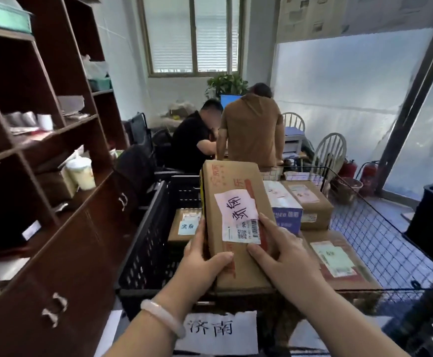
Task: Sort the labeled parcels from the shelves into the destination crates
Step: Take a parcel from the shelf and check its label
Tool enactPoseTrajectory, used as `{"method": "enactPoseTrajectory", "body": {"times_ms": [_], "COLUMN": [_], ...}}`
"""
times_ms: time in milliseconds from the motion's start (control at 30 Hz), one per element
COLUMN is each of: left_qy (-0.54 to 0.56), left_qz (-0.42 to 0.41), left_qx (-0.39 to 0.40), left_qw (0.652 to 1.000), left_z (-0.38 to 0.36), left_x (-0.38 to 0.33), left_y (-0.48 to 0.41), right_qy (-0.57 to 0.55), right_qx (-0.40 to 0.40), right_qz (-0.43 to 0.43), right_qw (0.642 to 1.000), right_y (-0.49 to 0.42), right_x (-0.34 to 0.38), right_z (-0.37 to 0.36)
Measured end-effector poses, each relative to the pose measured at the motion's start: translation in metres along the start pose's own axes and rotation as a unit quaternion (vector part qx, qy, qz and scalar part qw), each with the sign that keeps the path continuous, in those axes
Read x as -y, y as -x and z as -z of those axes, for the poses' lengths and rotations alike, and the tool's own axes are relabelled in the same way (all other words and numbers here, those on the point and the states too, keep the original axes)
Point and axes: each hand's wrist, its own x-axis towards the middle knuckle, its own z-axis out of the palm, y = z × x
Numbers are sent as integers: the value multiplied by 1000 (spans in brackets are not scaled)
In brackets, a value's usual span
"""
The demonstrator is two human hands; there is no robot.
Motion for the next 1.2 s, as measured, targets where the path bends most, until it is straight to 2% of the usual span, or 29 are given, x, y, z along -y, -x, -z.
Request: {"method": "enactPoseTrajectory", "body": {"times_ms": [200, 433, 533, 633, 833, 1033, 1100, 1200], "left_qy": [-138, -224, -282, -318, -350, -358, -365, -377], "left_qz": [49, 59, 43, 2, -84, -111, -115, -116], "left_qx": [-87, -59, -42, -28, -48, -31, -18, 4], "left_qw": [985, 971, 958, 948, 932, 926, 924, 919], "left_z": [50, 105, 125, 144, 181, 201, 201, 200], "left_x": [14, 26, 28, 28, 35, 49, 54, 61], "left_y": [-50, -108, -131, -147, -167, -181, -185, -192], "right_qy": [-25, -58, -73, -41, -6, -73, -65, 11], "right_qx": [60, 56, 54, 63, 96, 77, 101, 150], "right_qz": [6, -47, -79, -97, -174, -198, -209, -200], "right_qw": [998, 996, 993, 992, 980, 974, 971, 968], "right_y": [-61, -115, -137, -155, -179, -204, -208, -206], "right_x": [10, 19, 19, 16, 14, 11, 13, 16], "right_z": [-61, -133, -159, -183, -229, -252, -254, -247]}}
